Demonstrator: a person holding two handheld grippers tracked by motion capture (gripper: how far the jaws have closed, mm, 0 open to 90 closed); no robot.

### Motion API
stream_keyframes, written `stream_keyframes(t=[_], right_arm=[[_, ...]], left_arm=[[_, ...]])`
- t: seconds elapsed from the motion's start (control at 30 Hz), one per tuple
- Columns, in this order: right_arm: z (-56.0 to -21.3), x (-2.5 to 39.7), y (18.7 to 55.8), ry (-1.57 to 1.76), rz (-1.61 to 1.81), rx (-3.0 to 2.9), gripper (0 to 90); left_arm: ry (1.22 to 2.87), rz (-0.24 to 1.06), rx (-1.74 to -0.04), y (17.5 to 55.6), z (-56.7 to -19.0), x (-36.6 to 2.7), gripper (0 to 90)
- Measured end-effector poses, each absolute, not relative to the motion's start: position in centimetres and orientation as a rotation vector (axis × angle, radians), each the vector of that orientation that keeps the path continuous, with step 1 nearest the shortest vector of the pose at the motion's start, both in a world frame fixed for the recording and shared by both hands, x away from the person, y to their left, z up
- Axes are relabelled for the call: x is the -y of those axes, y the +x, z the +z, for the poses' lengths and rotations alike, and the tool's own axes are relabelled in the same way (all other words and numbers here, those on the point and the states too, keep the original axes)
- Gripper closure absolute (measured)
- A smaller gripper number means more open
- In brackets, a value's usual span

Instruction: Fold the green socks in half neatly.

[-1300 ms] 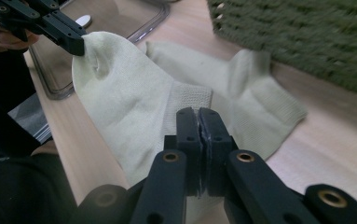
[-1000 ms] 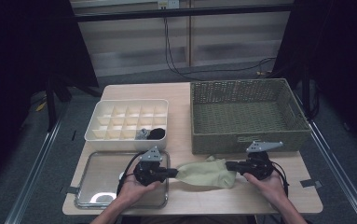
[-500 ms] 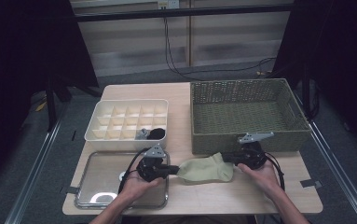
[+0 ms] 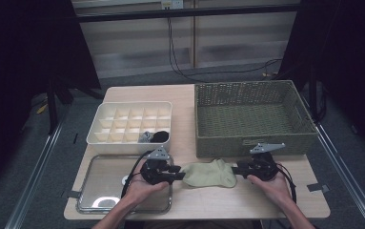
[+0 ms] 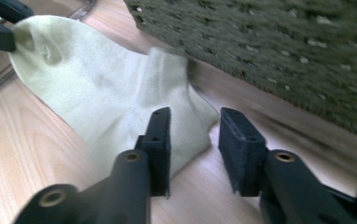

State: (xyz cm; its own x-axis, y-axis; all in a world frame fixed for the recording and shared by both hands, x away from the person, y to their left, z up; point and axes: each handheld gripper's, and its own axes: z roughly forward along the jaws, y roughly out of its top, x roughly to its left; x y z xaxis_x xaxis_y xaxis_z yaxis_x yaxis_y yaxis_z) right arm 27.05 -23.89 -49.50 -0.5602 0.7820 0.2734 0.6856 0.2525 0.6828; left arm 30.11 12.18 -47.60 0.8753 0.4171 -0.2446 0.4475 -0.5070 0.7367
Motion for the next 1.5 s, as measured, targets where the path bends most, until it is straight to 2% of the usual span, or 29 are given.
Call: stream_keyframes(t=[0.13,0.17,0.2,0.33,0.43,0.53,0.6,0.63,0.77,0.9,0.97,1.03,1.1,1.5], right_arm=[[-49.9,23.3,27.3,1.388,1.191,-2.410,63.7],[-50.0,22.9,27.3,1.381,1.174,-2.434,68.0],[-50.0,22.9,27.3,1.381,1.174,-2.434,68.0],[-50.0,22.8,26.7,1.376,1.154,-2.440,78.7],[-49.8,23.1,25.1,1.382,1.147,-2.466,82.2],[-49.8,23.3,24.2,1.388,1.148,-2.469,80.9],[-49.6,23.5,23.6,1.411,1.157,-2.455,75.4],[-49.5,23.7,23.2,1.404,1.173,-2.447,73.7],[-49.3,24.0,23.0,1.409,1.206,-2.441,73.7],[-49.6,23.9,23.3,1.407,1.195,-2.465,77.2],[-49.7,23.8,23.4,1.399,1.188,-2.464,81.9],[-49.5,23.9,23.4,1.405,1.212,-2.454,84.2],[-49.2,24.1,23.3,1.411,1.238,-2.436,84.8],[-47.2,24.9,23.8,1.392,1.306,-2.401,85.2]], left_arm=[[2.195,-0.030,-0.620,30.2,-48.0,-11.6,65.2],[2.223,-0.040,-0.602,30.1,-48.4,-11.4,69.7],[2.223,-0.040,-0.602,30.1,-48.4,-11.4,70.6],[2.240,-0.052,-0.598,29.9,-48.8,-11.1,73.4],[2.255,-0.069,-0.579,29.7,-48.9,-10.9,74.4],[2.253,-0.080,-0.569,29.6,-49.0,-10.8,73.5],[2.243,-0.079,-0.570,29.6,-48.9,-10.8,72.9],[2.247,-0.078,-0.570,29.6,-48.7,-10.9,69.9],[2.209,-0.066,-0.577,29.9,-48.1,-11.2,65.2],[2.187,-0.054,-0.580,30.1,-47.8,-11.5,64.6],[2.185,-0.057,-0.566,30.0,-47.7,-11.5,70.6],[2.192,-0.063,-0.558,29.9,-47.8,-11.4,82.4],[2.199,-0.071,-0.548,29.9,-47.8,-11.4,87.5],[2.197,-0.107,-0.550,28.8,-47.4,-11.8,87.4]])
